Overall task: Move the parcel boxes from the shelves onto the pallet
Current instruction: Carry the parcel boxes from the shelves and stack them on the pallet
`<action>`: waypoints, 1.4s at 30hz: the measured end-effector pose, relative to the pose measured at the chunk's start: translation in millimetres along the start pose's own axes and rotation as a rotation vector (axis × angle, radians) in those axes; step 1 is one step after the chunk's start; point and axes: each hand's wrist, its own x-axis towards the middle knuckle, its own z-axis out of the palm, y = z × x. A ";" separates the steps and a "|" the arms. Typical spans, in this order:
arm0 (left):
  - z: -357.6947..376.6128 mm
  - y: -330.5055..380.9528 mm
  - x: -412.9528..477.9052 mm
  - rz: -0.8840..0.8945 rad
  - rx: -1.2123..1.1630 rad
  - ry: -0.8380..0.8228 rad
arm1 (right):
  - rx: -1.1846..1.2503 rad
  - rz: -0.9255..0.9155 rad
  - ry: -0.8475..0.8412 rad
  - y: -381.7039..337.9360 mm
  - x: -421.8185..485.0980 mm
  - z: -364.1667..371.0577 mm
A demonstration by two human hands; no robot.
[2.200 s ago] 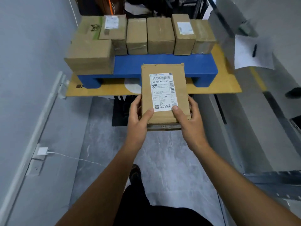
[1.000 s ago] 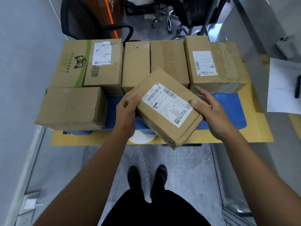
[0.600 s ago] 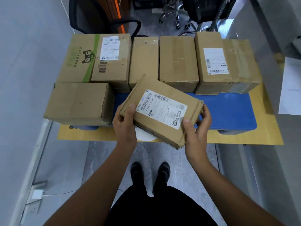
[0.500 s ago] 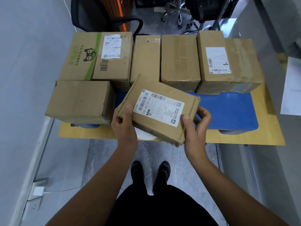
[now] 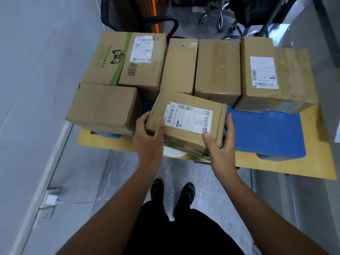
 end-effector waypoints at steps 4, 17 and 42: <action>-19.1 -1.7 23.4 0.179 0.119 0.001 | -0.001 0.007 -0.006 2.9 5.4 12.7; -70.2 -9.5 116.7 0.338 0.712 -0.222 | -0.071 -0.020 0.005 10.3 34.1 63.6; -11.3 48.9 -40.6 0.848 0.426 -0.891 | -0.292 0.041 0.584 -5.7 -151.0 -36.4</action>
